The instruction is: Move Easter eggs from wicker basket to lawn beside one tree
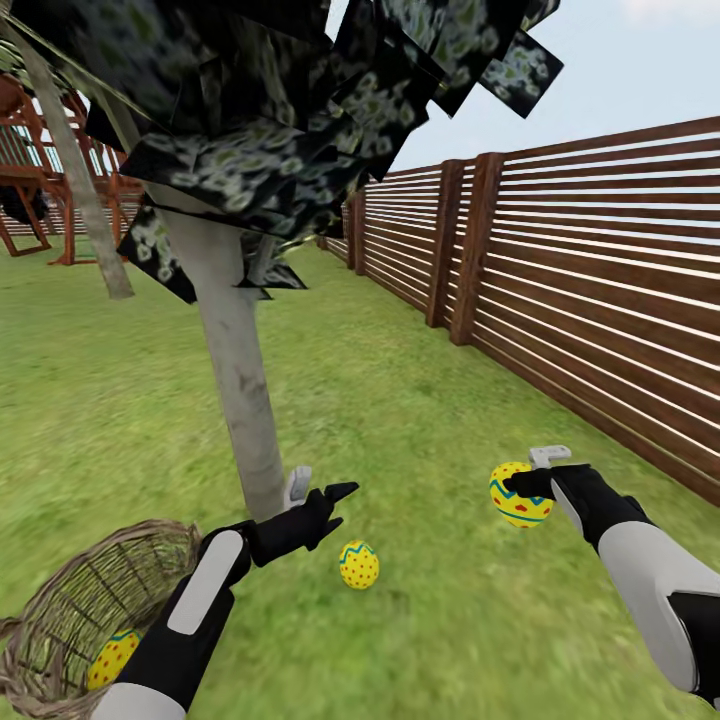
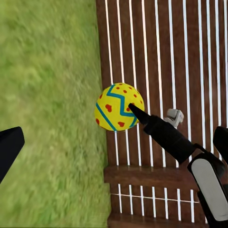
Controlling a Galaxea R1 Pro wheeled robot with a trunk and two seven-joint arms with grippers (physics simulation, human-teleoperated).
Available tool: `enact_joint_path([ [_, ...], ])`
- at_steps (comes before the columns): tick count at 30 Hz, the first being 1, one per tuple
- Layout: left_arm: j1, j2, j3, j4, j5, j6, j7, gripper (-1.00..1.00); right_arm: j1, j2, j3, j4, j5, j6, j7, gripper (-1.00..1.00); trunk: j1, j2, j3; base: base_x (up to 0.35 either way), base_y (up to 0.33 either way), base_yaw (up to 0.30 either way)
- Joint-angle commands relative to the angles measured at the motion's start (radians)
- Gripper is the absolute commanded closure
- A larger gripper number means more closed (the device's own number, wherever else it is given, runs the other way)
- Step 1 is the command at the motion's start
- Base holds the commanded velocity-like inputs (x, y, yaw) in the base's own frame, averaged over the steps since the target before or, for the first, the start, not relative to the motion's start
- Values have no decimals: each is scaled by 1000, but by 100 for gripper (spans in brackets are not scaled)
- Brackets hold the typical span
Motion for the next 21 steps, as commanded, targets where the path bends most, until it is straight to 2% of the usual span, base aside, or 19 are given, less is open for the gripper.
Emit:
enact_joint_path([
  [1,-1,-1,0,-1,5,4,4,-100,0,3,-4,-2,11,4,7,100,0,0,-1,218,-253,169],
  [10,-1,0,-1,0,7,-28,4,-100,23,20,-4,-2,14,-48,5,100,0,0,-1,217,-252,279],
  [16,-1,0,0,-1,8,-29,4,-100,23,23,-2,-2,11,-48,-1,100,0,0,-7,36,-39,214],
  [18,-1,0,1,-1,8,-29,4,-100,23,53,-2,-1,12,-46,-30,100,0,0,-10,1,-1,160],
  [21,-1,0,0,-1,8,-29,1,-100,23,91,-3,-1,10,-50,-127,100,0,0,-15,0,0,153],
])
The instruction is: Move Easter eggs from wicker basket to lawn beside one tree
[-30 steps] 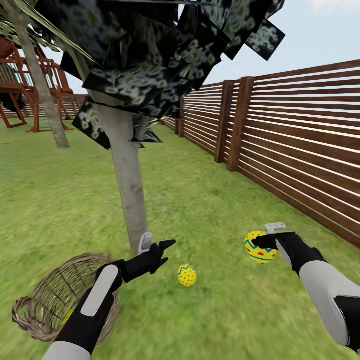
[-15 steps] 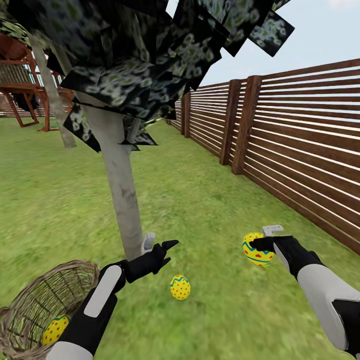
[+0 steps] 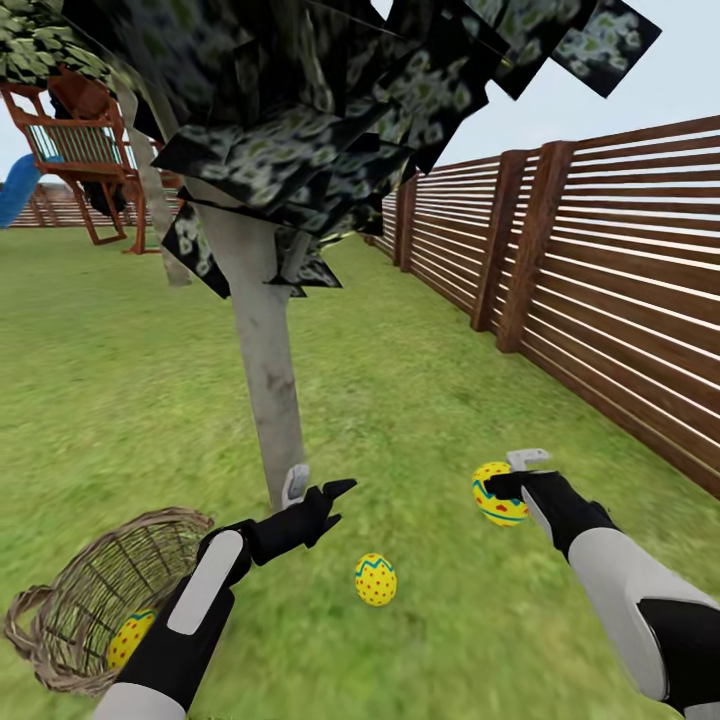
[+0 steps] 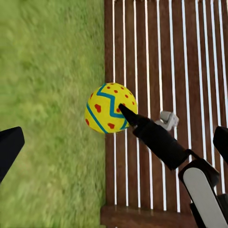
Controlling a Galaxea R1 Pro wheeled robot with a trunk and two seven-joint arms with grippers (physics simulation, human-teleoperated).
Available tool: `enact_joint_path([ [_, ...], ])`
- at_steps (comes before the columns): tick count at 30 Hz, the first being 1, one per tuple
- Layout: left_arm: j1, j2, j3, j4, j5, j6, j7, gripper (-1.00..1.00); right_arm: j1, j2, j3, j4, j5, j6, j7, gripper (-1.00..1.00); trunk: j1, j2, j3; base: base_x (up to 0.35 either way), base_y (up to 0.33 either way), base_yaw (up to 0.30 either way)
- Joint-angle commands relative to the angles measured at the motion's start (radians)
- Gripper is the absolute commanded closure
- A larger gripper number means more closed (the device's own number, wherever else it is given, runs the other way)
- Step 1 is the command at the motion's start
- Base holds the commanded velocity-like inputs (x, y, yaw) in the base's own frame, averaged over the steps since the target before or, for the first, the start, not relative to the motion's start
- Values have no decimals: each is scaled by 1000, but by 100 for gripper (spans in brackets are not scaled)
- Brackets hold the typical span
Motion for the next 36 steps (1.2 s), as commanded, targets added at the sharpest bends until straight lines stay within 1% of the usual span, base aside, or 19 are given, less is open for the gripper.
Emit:
enact_joint_path([
  [1,-1,0,1,0,6,3,3,-100,0,5,-4,-3,10,4,-12,100,0,0,-2,0,0,144],
  [3,-1,-1,1,-1,7,3,2,-100,0,12,-5,-4,10,2,-30,100,0,0,-5,0,-10,136],
  [6,-1,-4,-4,0,8,3,2,-100,0,18,-6,-5,10,2,-32,100,0,0,-10,0,-205,121],
  [7,-1,-8,-12,0,7,3,2,-100,0,19,-7,-5,10,2,-33,100,0,0,-11,0,-283,116],
  [8,-1,-11,-31,0,6,0,2,-100,0,20,-7,-4,9,1,-33,100,0,0,-13,0,-296,116],
  [12,-1,-13,-87,0,12,-46,1,-100,1,25,-6,9,8,-6,-32,100,0,0,-19,0,-300,121],
  [14,-1,-13,-93,0,13,-52,1,-100,1,47,-6,53,11,-18,-31,100,0,0,-22,0,-301,151],
  [15,-1,-13,-94,0,13,-53,1,-100,1,64,-6,77,13,-55,-32,100,0,0,-23,0,-301,160],
  [16,-1,-13,-94,0,14,-53,0,-100,1,75,-5,96,14,-99,-32,100,0,0,-25,0,-297,162],
  [17,-1,-13,-94,-1,15,-53,0,-100,5,91,-4,132,20,-165,-34,100,0,0,-26,0,-292,163],
  [20,-1,-14,-95,0,15,-53,0,-100,15,121,-4,209,25,-314,-43,100,0,0,-30,0,-273,164],
  [22,-1,-14,-96,0,15,-53,0,-100,27,133,-4,233,26,-393,-92,100,0,0,-33,0,-180,165],
  [23,-1,-14,-101,-1,15,-53,0,-100,37,144,-3,239,27,-434,-141,100,0,0,-34,0,-59,165],
  [24,-1,-15,-112,-1,16,-54,0,-100,47,162,-2,242,28,-466,-194,100,0,0,-36,0,-19,165],
  [26,-1,-15,-121,-1,15,-54,0,-100,58,173,-1,243,29,-488,-223,100,0,0,-38,0,-8,165],
  [29,-1,-16,-123,0,16,-54,-1,-100,69,183,0,244,30,-498,-232,100,0,0,-42,0,-2,165],
  [33,-1,-29,-124,0,14,-56,-1,-100,72,190,1,244,29,-500,-233,100,15,-28,-61,0,0,165],
  [36,-1,-31,-124,-1,14,-56,-2,-100,72,192,1,243,29,-500,-233,100,27,-49,-74,0,0,164],
])
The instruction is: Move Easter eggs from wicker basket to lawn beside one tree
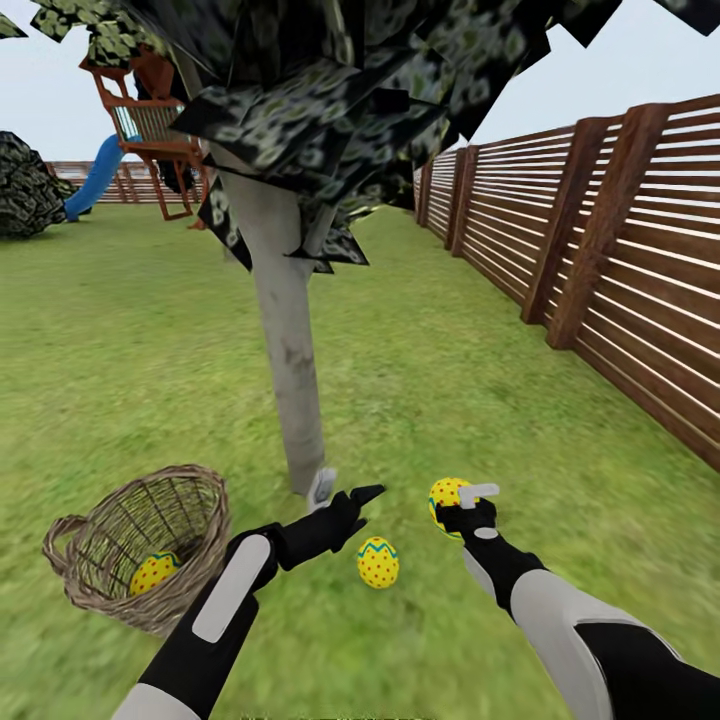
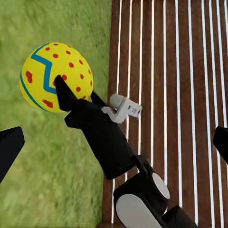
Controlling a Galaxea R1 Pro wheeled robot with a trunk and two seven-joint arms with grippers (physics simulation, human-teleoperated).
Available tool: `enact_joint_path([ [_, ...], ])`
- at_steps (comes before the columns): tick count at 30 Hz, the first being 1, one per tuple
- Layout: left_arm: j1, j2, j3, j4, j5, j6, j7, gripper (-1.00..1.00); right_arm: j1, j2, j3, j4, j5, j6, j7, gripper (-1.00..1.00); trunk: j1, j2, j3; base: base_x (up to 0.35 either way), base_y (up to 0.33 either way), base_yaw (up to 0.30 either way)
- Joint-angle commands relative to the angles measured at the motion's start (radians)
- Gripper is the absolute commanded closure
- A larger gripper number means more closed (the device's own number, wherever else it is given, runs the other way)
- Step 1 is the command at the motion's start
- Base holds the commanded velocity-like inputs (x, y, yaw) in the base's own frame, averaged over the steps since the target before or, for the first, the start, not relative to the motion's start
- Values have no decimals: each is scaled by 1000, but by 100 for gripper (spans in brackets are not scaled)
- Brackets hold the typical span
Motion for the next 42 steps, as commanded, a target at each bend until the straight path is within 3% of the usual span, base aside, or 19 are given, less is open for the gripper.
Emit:
enact_joint_path([
  [1,-1,-1,0,-1,6,3,3,-100,-1,0,-3,1,9,-2,-3,100,4,-8,-5,0,0,164],
  [4,-1,-6,-31,-1,5,-21,4,-100,-1,-2,-4,-2,9,-4,-4,100,15,-29,-19,0,0,164],
  [8,-1,5,-30,-20,7,-54,4,-100,-2,-10,-6,-11,5,-45,-4,100,31,-57,-37,0,0,164],
  [10,-1,5,-23,-180,11,-52,6,-100,-2,-7,-5,-8,8,-59,-4,100,38,-71,-46,0,0,165],
  [13,-8,2,-21,-268,43,-51,-3,-100,-2,-7,-4,-8,8,-62,-4,100,50,-92,-59,0,0,166],
  [15,-16,7,13,-277,99,-50,-42,-100,-2,-7,-4,-8,9,-62,-4,100,57,-106,-68,0,0,167],
  [16,-17,10,41,-277,113,-45,-70,-100,-2,-8,-4,-8,9,-66,-4,100,61,-113,-72,0,0,84],
  [18,-16,13,62,-276,122,-41,-121,-100,-2,-10,-4,-2,10,-93,-4,100,69,-127,-79,0,0,30],
  [20,-16,27,65,-274,124,-39,-166,-100,-1,-10,-3,1,11,-120,-3,100,77,-141,-85,0,0,6],
  [24,-15,52,64,-274,132,-35,-182,-100,0,-16,-2,1,40,-128,-2,100,92,-169,-98,0,0,0],
  [26,-15,53,60,-274,181,-31,-182,-100,15,-16,-2,1,44,-132,-2,100,100,-183,-104,0,0,0],
  [28,-15,54,59,-274,200,-31,-182,-100,19,-17,-1,1,43,-134,-2,100,107,-197,-110,0,0,0],
  [42,-15,57,59,-273,210,-29,-182,-100,21,-34,-2,1,34,-131,-39,100,161,-295,-154,0,0,0],
])
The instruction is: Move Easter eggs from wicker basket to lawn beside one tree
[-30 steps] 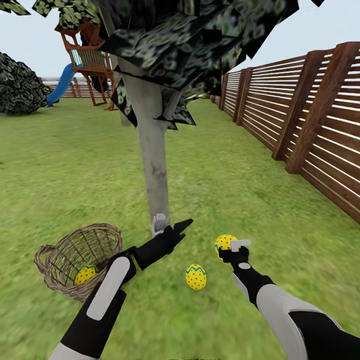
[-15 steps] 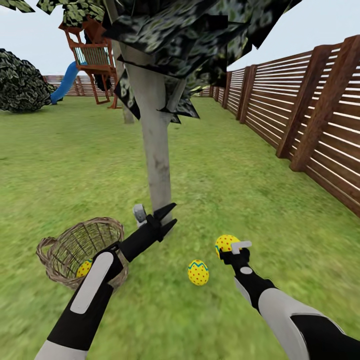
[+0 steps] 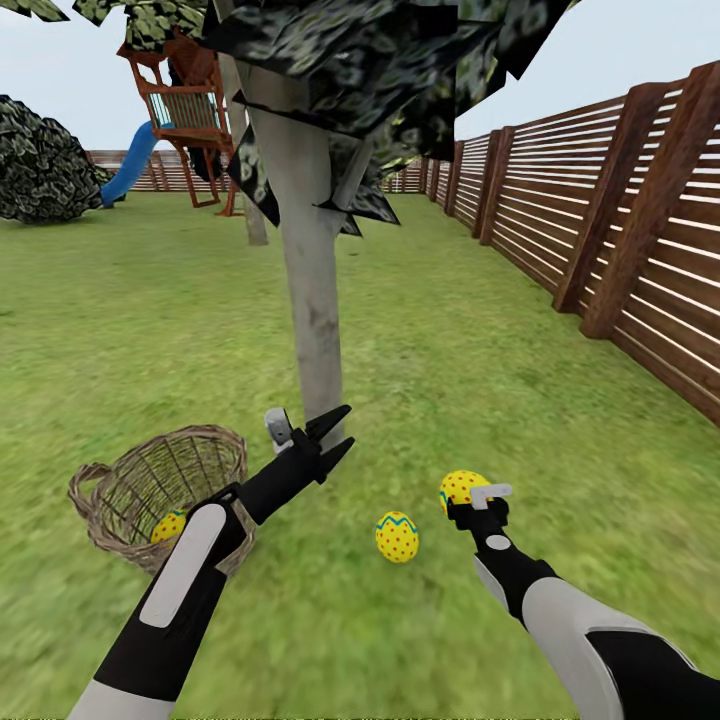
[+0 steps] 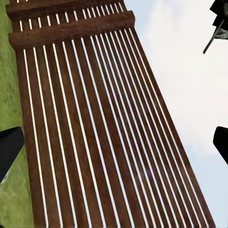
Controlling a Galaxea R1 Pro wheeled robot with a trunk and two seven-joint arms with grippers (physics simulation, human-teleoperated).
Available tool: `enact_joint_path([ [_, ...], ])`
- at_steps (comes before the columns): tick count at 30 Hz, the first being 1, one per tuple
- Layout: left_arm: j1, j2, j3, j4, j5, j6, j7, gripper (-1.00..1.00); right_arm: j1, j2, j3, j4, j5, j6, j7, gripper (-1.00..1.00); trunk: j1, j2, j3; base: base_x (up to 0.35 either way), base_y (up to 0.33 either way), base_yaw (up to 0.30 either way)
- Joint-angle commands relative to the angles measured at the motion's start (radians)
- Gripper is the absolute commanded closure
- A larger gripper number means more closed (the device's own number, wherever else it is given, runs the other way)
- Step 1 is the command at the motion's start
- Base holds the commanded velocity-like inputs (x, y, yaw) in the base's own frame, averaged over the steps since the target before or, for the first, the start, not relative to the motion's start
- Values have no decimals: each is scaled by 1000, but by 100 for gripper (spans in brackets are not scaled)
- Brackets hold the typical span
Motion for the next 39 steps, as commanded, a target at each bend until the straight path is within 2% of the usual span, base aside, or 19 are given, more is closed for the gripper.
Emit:
enact_joint_path([
  [1,-1,0,1,0,3,4,-1,-100,-1,0,-3,1,9,-2,-4,100,4,-8,-4,0,0,0],
  [3,-1,0,1,1,3,4,-1,-100,-1,-1,-3,1,9,-3,-4,100,10,-18,-11,0,0,0],
  [39,0,-1,1,2,3,3,-1,-100,-1,1,-3,1,18,-5,-3,100,26,-26,-150,0,0,0],
])
